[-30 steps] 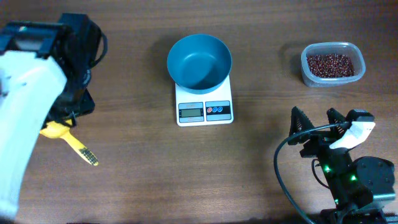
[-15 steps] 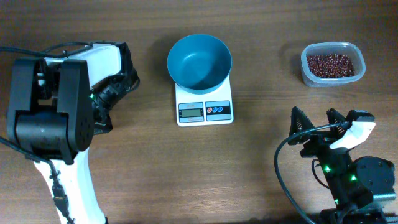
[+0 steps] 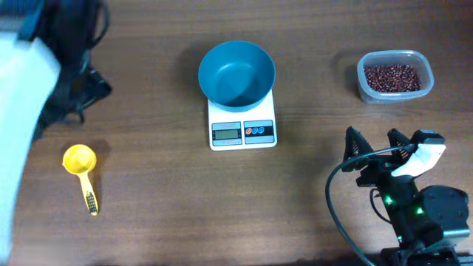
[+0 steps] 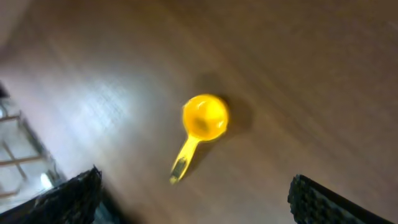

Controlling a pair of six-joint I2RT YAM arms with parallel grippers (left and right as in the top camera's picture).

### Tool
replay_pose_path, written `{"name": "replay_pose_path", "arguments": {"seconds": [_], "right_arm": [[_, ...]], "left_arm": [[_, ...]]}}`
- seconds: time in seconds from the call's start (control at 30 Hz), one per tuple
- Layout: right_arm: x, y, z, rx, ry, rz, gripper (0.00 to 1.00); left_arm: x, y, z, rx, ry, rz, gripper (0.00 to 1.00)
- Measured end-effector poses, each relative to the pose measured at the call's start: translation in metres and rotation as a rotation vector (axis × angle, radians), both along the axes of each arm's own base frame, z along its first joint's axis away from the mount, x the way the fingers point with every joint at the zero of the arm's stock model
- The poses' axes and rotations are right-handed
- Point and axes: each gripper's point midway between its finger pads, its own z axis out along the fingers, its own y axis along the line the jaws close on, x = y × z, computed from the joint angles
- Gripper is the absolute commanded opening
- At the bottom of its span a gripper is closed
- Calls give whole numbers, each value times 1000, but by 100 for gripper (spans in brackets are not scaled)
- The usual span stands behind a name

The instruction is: Scoop item into bowl and weigh 50g on scale

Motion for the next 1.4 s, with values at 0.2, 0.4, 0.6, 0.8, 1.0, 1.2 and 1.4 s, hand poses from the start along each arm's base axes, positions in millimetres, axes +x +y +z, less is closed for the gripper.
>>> {"name": "replay_pose_path", "arguments": {"seconds": [0.2,0.4,0.6,0.8,1.0,1.2,1.4], "right_arm": [[0,0,0,0,1,0,99],[0,0,0,-1,1,0,99],[0,0,0,0,1,0,99],[0,0,0,0,1,0,98],[0,0,0,0,1,0,99],[0,0,0,0,1,0,99],[0,-7,-1,-10,1,-40,99]], "left_arm": [[-69,23,-100,-189,-70,198,99],[-74,62,-141,-149,-166,357,84],[-53,73,-183,-166,-125,378,77],[-14,73,-210,-236,-196,356,0],[-17,63,-207,-294,-165,352,0],[-45,-30,-150,-780,-99,357,0],[-156,-119,-81,-1127,297,676,0]]}}
